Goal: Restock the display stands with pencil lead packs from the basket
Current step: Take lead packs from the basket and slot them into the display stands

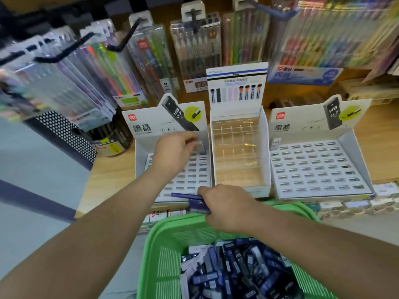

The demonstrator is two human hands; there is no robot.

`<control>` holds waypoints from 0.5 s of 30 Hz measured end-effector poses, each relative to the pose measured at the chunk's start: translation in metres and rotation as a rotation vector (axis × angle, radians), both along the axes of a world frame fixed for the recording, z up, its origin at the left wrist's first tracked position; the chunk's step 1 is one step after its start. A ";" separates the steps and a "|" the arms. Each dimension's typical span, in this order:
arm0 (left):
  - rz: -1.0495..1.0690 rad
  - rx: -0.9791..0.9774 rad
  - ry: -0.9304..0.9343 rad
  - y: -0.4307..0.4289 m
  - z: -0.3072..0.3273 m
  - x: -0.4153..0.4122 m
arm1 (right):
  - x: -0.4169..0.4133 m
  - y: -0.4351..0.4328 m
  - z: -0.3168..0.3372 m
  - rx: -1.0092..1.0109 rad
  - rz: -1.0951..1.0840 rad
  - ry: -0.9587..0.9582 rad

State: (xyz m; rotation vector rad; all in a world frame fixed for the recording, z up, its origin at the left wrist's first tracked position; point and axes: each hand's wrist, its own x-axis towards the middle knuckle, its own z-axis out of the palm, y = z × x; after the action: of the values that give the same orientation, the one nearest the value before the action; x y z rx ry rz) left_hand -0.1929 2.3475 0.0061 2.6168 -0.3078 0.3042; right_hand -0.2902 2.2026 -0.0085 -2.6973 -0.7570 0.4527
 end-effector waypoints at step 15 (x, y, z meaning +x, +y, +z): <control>-0.183 -0.403 -0.093 -0.077 0.091 -0.043 | -0.019 -0.137 0.055 0.786 -0.625 0.472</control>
State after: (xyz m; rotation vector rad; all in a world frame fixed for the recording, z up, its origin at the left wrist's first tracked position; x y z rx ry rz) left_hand -0.2364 2.2703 0.0974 2.1658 -0.4626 0.3817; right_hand -0.3091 2.0653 0.0461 -1.8309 0.0690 0.4699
